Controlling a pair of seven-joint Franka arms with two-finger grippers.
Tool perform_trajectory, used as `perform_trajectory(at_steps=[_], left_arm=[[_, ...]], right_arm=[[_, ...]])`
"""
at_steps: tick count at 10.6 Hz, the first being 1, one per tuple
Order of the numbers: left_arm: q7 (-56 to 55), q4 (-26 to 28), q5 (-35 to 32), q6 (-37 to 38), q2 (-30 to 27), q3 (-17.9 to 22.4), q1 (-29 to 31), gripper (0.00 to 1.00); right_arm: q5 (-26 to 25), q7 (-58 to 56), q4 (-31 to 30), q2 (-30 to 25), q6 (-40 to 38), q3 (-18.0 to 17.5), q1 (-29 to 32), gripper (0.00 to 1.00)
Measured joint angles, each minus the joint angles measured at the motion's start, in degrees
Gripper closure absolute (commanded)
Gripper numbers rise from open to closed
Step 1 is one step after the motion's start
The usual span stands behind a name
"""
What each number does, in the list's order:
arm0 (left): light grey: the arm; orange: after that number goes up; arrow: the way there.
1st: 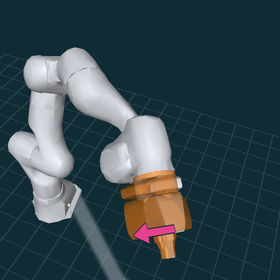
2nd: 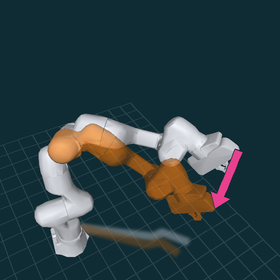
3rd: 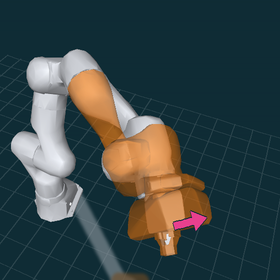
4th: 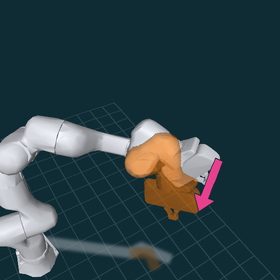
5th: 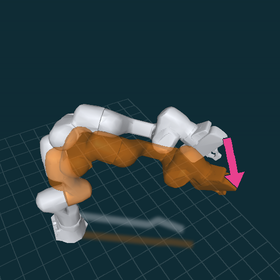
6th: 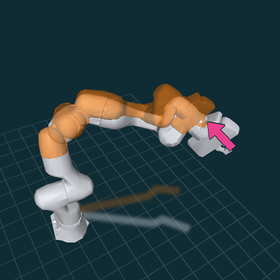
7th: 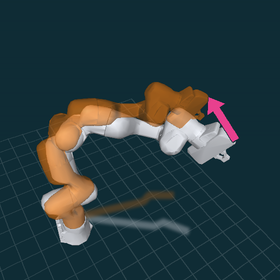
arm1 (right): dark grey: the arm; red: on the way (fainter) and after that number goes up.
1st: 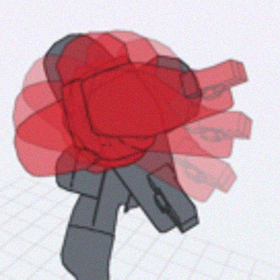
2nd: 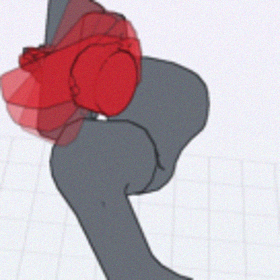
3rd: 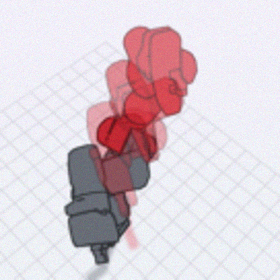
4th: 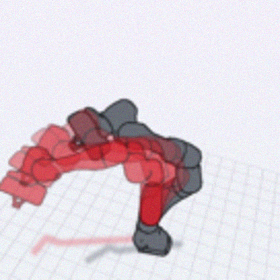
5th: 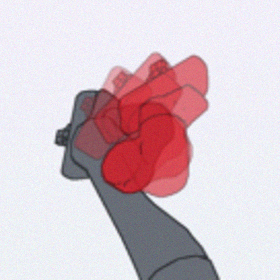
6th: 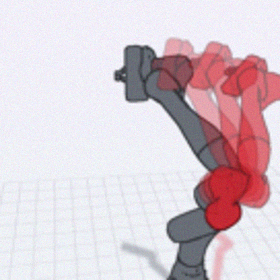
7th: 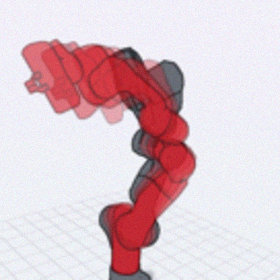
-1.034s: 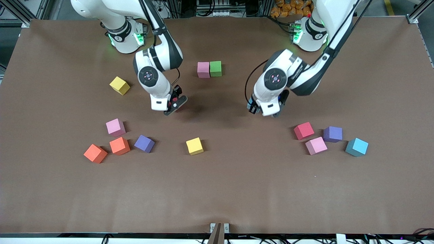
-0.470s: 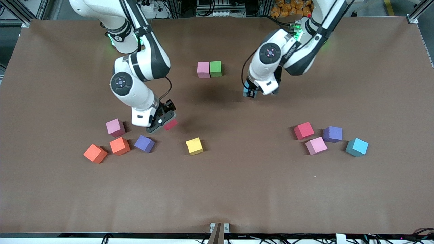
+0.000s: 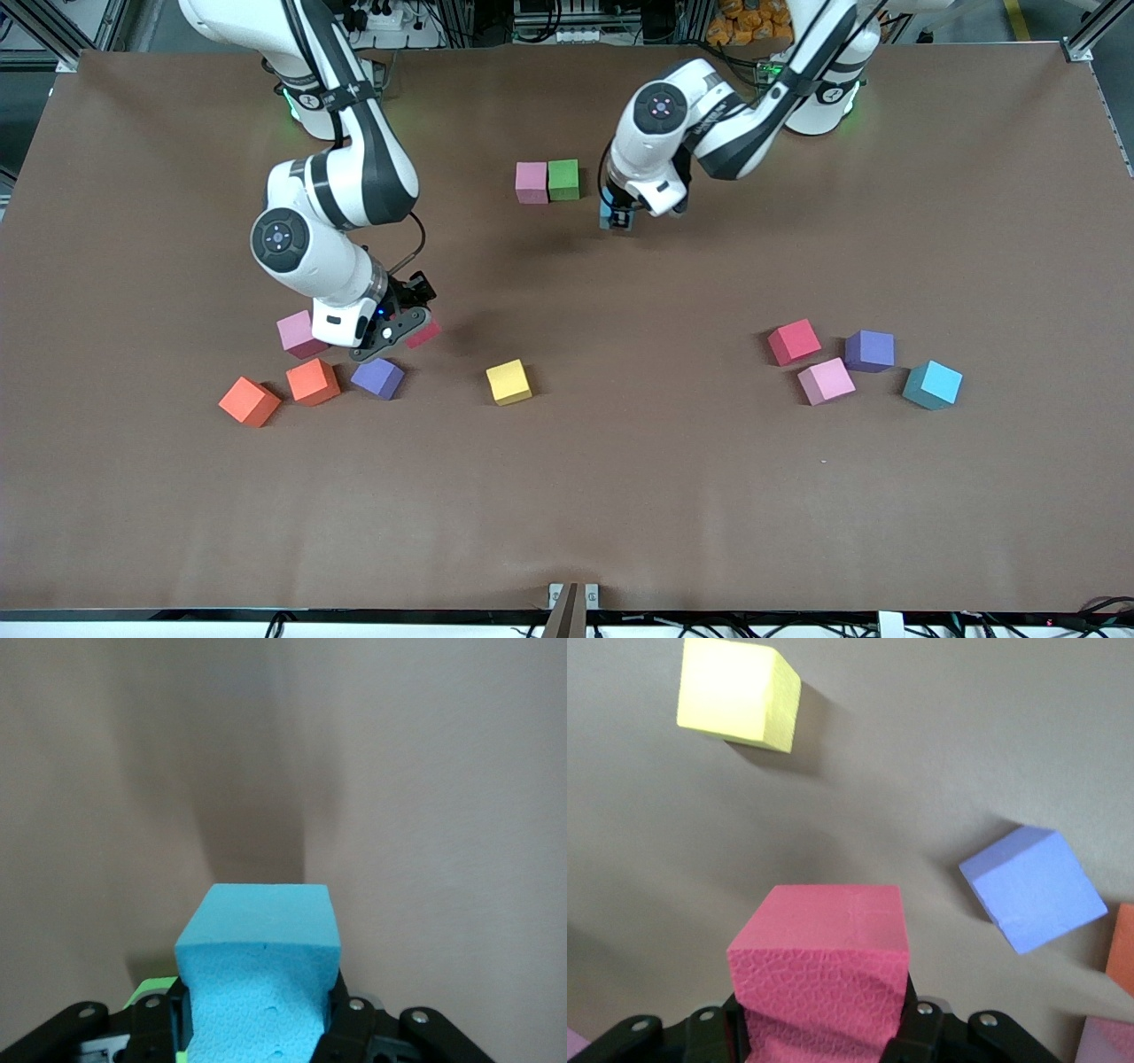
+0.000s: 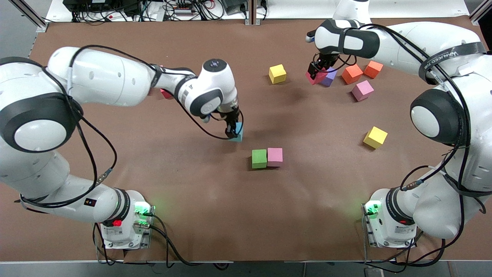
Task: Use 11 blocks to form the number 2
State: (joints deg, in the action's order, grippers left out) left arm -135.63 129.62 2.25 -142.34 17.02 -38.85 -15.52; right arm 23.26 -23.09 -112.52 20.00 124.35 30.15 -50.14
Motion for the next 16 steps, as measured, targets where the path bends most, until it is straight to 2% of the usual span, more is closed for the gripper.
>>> perform_trajectory(at_steps=[5,11,16], left_arm=[[-5.8,1.6,0.0,-1.0,0.7,0.0,-4.2,0.71],[-8.4,5.6,0.0,-8.4,1.4,0.0,-5.6,0.71],[-10.8,6.2,0.0,-9.5,1.7,0.0,-8.0,0.71]], right_arm=[[0.0,0.3,0.0,0.2,-0.7,0.0,0.3,0.86],[0.0,0.4,0.0,0.7,-2.1,0.0,0.3,0.86],[0.0,0.4,0.0,0.9,-2.1,0.0,0.3,0.86]])
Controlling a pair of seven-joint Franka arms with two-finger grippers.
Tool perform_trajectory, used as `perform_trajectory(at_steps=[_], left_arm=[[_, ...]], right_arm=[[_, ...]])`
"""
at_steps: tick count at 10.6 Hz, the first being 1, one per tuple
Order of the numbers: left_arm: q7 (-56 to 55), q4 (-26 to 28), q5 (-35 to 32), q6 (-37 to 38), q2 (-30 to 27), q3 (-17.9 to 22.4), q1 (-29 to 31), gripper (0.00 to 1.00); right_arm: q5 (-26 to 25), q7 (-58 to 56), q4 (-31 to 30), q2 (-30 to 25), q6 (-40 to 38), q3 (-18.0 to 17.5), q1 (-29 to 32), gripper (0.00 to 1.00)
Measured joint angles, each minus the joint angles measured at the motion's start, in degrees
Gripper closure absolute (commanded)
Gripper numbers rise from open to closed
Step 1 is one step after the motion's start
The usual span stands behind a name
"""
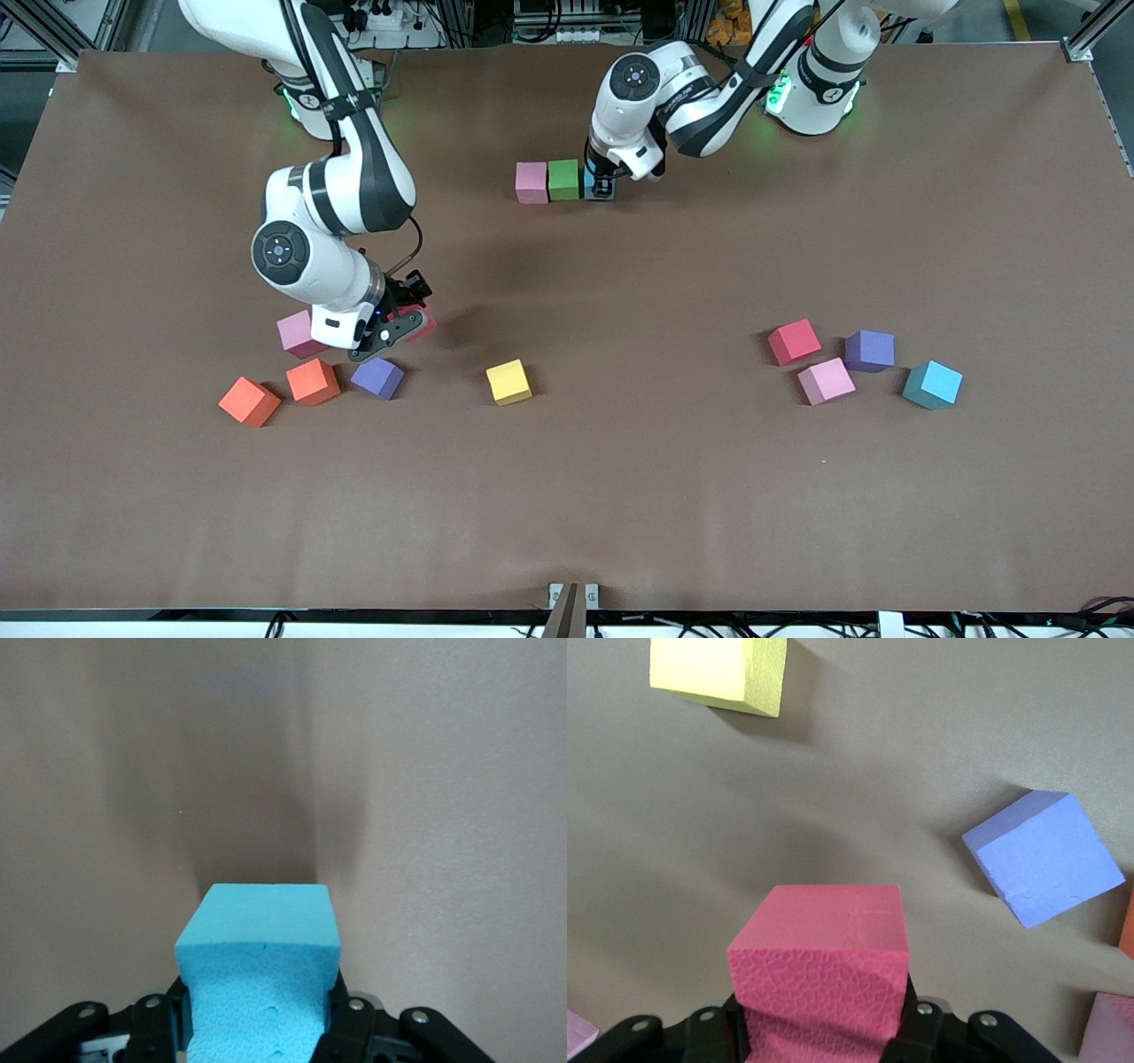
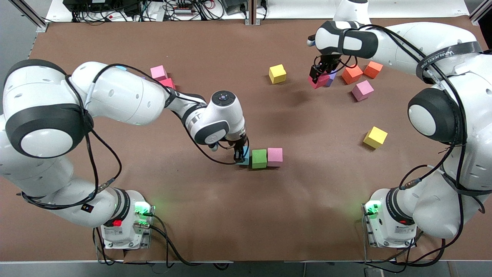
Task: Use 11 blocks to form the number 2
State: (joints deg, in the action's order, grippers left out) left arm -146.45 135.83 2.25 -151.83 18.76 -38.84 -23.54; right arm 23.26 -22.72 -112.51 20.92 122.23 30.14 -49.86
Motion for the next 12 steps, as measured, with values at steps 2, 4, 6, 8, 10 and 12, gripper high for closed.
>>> perform_trajectory(at_steps=[2,4,6,8,10,12], left_arm=[[0.0,0.0,0.0,-0.8,0.6,0.0,-0.4,0.71],[0.0,0.0,0.0,-1.2,0.9,0.1,-0.4,0.68],[0.0,0.0,0.0,-1.2,1.2,0.1,-0.4,0.59],[0.0,0.0,0.0,-1.5,1.8,0.1,-0.4,0.59],[0.0,0.0,0.0,-1.9,2.2,0.1,-0.5,0.59],[0.0,-0.1,0.0,-2.1,2.3,0.1,-0.5,0.51]], right_arm=[[0.0,0.0,0.0,0.0,0.0,0.0,0.0,0.86],[0.0,0.0,0.0,0.0,0.0,0.0,0.0,0.86],[0.0,0.0,0.0,0.0,0.0,0.0,0.0,0.86],[0.0,0.0,0.0,0.0,0.0,0.0,0.0,0.86],[0.0,0.0,0.0,0.0,0.0,0.0,0.1,0.86],[0.0,0.0,0.0,0.0,0.0,0.0,0.2,0.85]])
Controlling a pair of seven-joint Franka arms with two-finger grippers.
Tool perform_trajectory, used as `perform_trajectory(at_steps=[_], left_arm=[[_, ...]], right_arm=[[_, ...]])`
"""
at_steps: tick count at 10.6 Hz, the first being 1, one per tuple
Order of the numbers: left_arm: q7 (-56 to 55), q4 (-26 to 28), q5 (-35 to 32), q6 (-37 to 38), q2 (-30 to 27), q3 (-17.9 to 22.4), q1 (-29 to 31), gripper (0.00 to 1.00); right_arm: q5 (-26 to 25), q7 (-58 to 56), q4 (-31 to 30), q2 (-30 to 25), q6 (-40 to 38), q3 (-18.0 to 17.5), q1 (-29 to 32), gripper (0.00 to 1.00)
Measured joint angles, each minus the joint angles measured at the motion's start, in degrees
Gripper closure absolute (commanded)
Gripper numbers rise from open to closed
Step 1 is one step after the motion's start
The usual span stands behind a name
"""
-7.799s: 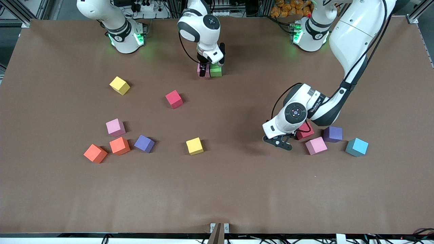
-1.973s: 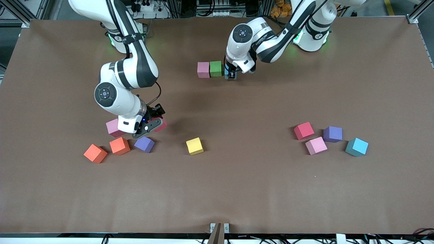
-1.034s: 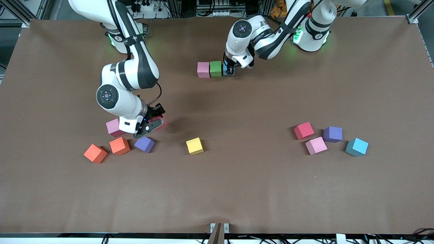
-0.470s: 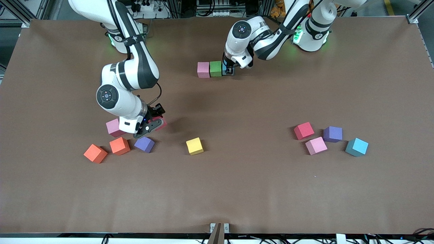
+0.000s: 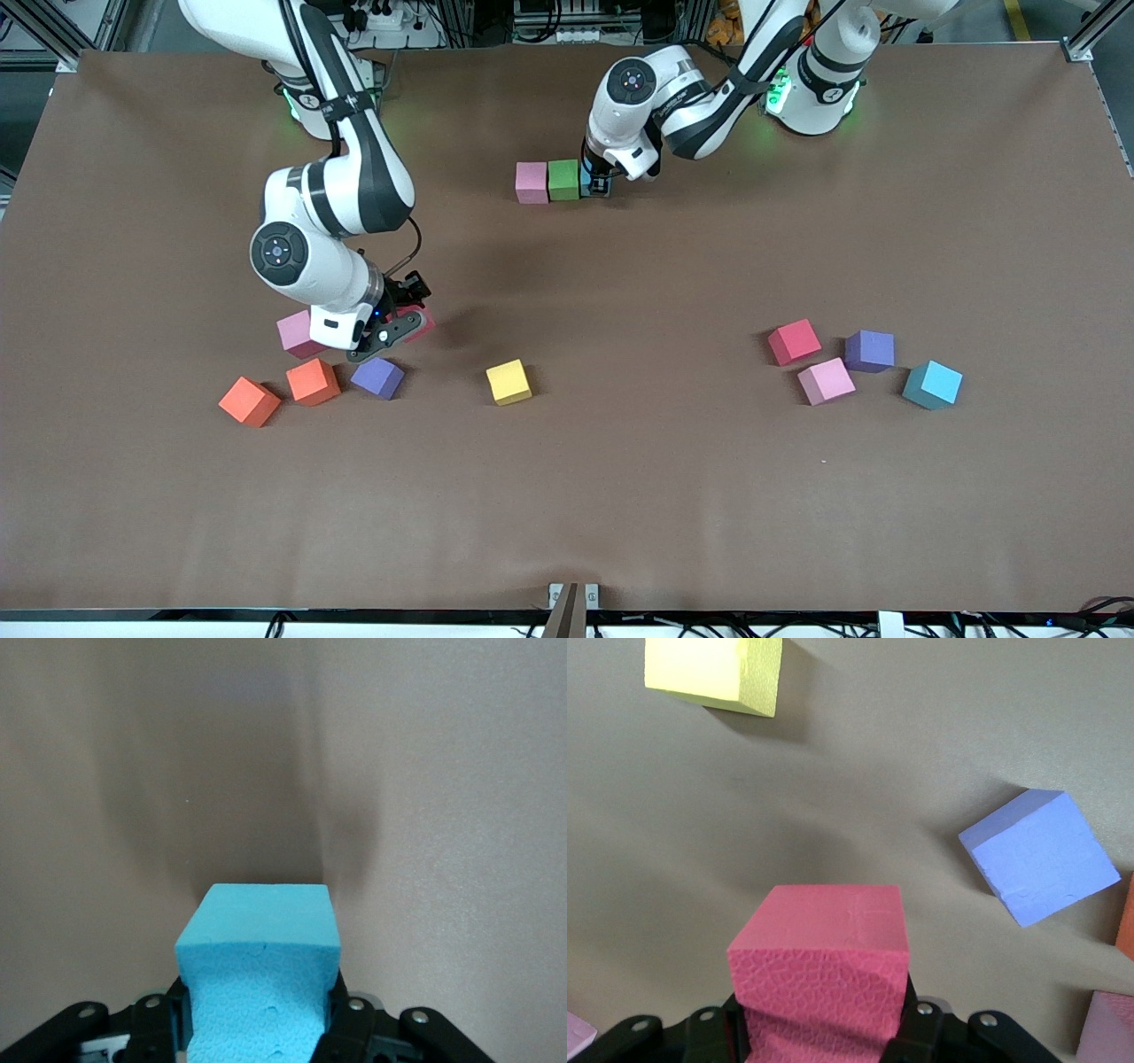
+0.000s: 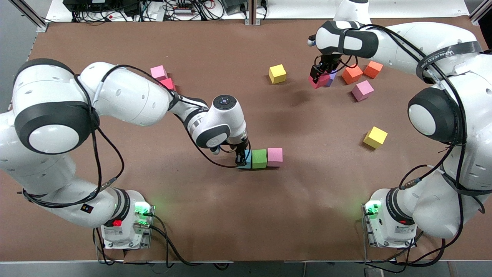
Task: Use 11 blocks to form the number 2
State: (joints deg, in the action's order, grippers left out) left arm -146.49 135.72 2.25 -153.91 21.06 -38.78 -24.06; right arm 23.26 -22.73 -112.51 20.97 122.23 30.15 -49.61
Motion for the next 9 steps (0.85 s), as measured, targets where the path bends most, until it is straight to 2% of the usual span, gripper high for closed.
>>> perform_trajectory(at_steps=[1,2,3,9], left_arm=[[0.0,0.0,0.0,0.0,0.1,0.0,0.0,0.48],[0.0,0.0,0.0,0.0,0.2,0.0,0.0,0.22],[0.0,-0.2,0.0,0.0,0.3,0.0,0.0,0.00],[0.0,-0.3,0.0,0.0,0.8,0.0,0.0,0.00]], right_arm=[[0.0,0.3,0.0,0.0,0.0,0.0,0.0,0.86],[0.0,2.0,0.0,0.0,0.0,-0.2,-0.1,0.86],[0.0,4.5,0.0,0.0,0.0,-0.4,-0.4,0.86],[0.0,19.7,0.3,0.0,0.1,-0.8,-6.6,0.87]])
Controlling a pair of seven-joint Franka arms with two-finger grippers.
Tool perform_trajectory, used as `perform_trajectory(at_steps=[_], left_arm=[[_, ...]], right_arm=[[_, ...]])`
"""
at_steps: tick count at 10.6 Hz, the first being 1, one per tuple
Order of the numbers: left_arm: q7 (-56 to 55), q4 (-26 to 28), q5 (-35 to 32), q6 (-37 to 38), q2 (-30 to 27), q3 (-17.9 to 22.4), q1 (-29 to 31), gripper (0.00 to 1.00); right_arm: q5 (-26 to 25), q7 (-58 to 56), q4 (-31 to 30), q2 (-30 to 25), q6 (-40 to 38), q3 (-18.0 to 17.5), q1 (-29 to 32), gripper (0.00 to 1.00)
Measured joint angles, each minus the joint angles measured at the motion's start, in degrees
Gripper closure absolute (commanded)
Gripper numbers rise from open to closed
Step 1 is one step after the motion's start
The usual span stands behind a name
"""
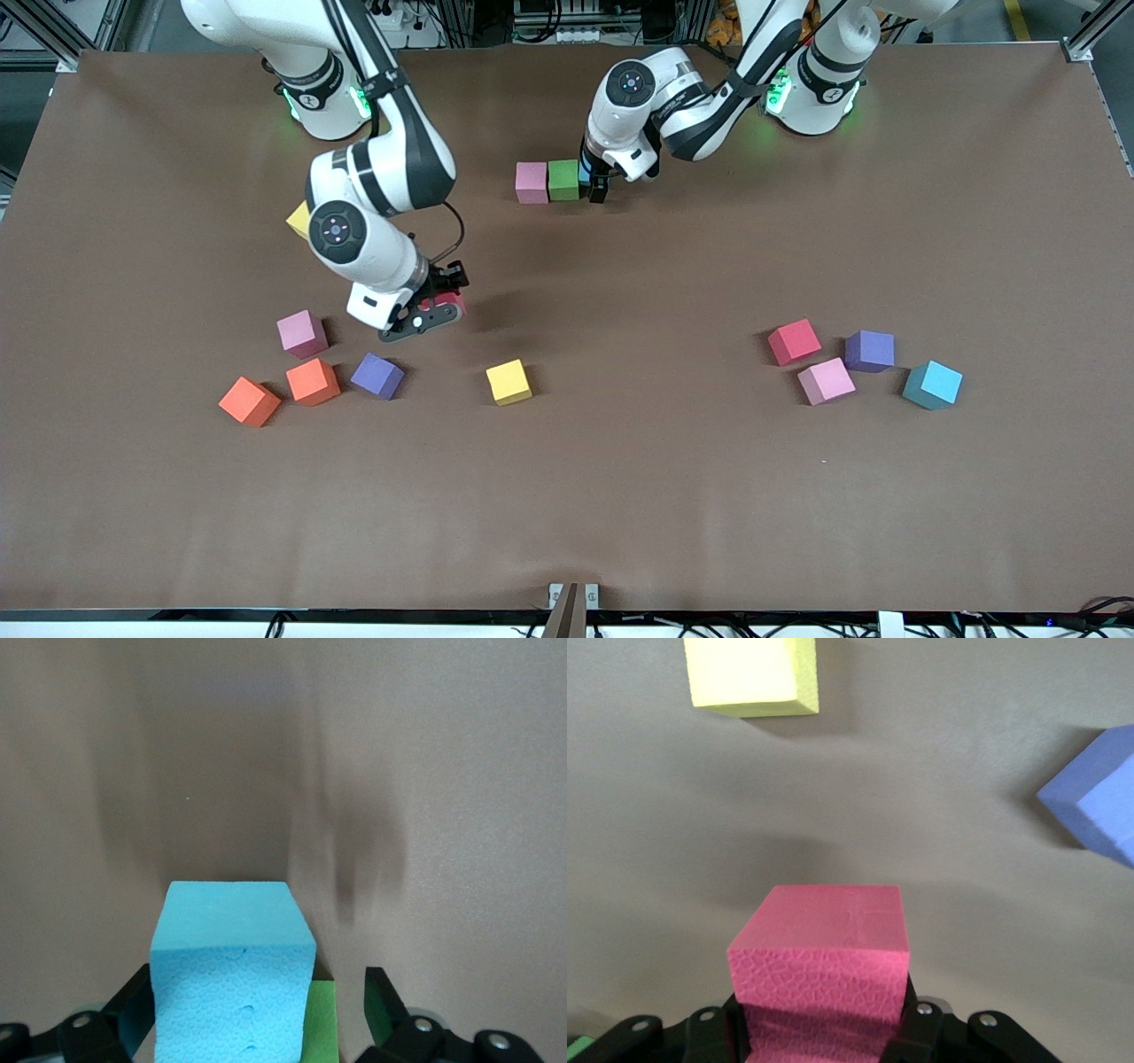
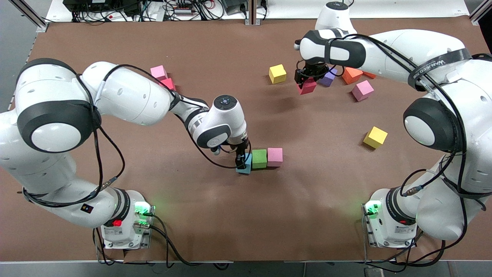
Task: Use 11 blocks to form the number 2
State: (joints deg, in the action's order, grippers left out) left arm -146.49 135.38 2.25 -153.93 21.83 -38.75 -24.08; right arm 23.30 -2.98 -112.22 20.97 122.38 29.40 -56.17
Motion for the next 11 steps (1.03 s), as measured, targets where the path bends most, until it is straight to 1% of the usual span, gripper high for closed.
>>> perform_trajectory(at_steps=[6,7,8,9,11], left_arm=[[0.0,-0.2,-0.2,0.0,0.0,0.1,-0.1,0.00],[0.0,-0.2,-0.6,0.0,0.1,0.1,-0.1,0.07],[0.0,-0.2,-0.8,0.0,0.3,0.1,-0.2,0.22],[0.0,-0.2,-0.9,0.0,0.5,0.1,-0.3,0.25],[0.0,-0.2,-1.4,0.0,0.7,0.1,-0.3,0.23]], right_arm=[[0.0,1.2,0.0,0.0,0.3,0.0,-0.5,0.87],[0.0,1.3,0.0,0.0,0.4,0.0,-0.5,0.87],[0.1,1.5,0.0,0.0,0.4,0.0,-0.5,0.87],[0.1,2.5,0.0,0.0,0.4,0.0,-0.5,0.87],[0.2,5.8,0.0,0.0,1.0,-0.1,-1.4,0.88]])
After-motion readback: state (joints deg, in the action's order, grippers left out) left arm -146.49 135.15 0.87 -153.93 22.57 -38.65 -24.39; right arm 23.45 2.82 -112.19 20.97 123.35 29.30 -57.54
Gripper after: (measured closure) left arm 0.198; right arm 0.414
